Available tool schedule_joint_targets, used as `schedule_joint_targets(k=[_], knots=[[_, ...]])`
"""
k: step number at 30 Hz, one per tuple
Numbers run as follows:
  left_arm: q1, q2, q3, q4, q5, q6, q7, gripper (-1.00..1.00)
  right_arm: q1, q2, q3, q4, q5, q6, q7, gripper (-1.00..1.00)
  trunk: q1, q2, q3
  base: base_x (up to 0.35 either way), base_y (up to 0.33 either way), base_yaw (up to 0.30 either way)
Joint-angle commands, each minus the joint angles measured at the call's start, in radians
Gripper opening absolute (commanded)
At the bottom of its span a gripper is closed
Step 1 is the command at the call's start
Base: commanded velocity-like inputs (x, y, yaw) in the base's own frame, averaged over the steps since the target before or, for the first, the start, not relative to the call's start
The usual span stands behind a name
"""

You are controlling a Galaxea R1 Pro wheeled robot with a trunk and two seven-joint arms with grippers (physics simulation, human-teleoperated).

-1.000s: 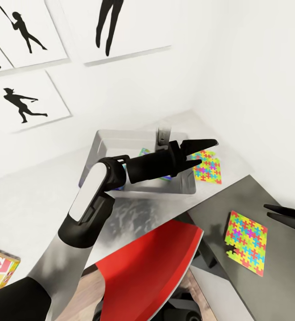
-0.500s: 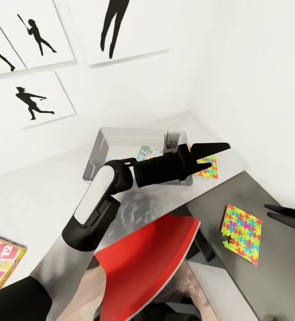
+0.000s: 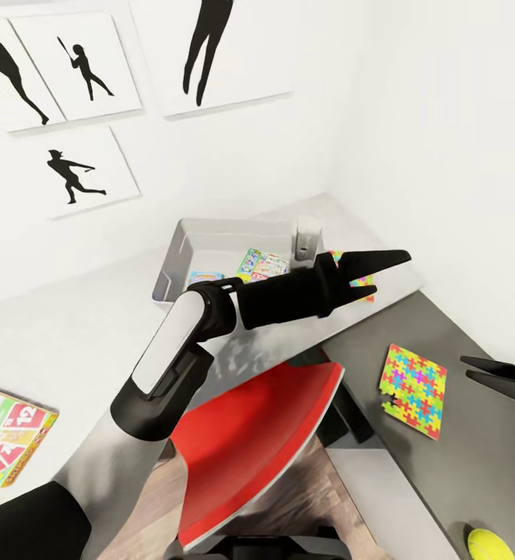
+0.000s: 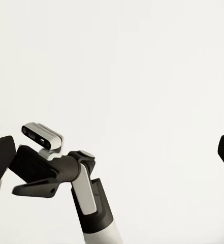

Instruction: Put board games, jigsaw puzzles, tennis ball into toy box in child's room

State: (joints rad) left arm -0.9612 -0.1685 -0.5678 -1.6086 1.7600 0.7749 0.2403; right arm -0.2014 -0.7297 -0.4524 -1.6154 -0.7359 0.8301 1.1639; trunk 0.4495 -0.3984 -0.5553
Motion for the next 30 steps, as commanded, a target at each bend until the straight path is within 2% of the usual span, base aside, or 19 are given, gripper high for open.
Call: schedule_joint_targets(k=[1,23,30], knots=[[-0.001,0.000,-0.002,-0.001,0.010,0.001,0.007,1.00,-0.001,0.000,0.000,0.000,-0.004,0.006,0.000,1.00,0.001,-0.002,0.000,-0.036,0.000,0.000],[0.003,0.003,-0.012,-0.001,0.010,-0.001,-0.002,1.00,0.000,0.000,0.000,0.000,-0.004,0.006,0.000,1.00,0.001,-0.002,0.036,-0.015,0.000,0.000],[0.004,0.002,-0.017,-0.001,0.010,0.000,-0.002,1.00,0.000,0.001,0.002,0.000,-0.004,0.006,0.000,1.00,0.001,-0.002,0.047,-0.145,0.000,0.000]])
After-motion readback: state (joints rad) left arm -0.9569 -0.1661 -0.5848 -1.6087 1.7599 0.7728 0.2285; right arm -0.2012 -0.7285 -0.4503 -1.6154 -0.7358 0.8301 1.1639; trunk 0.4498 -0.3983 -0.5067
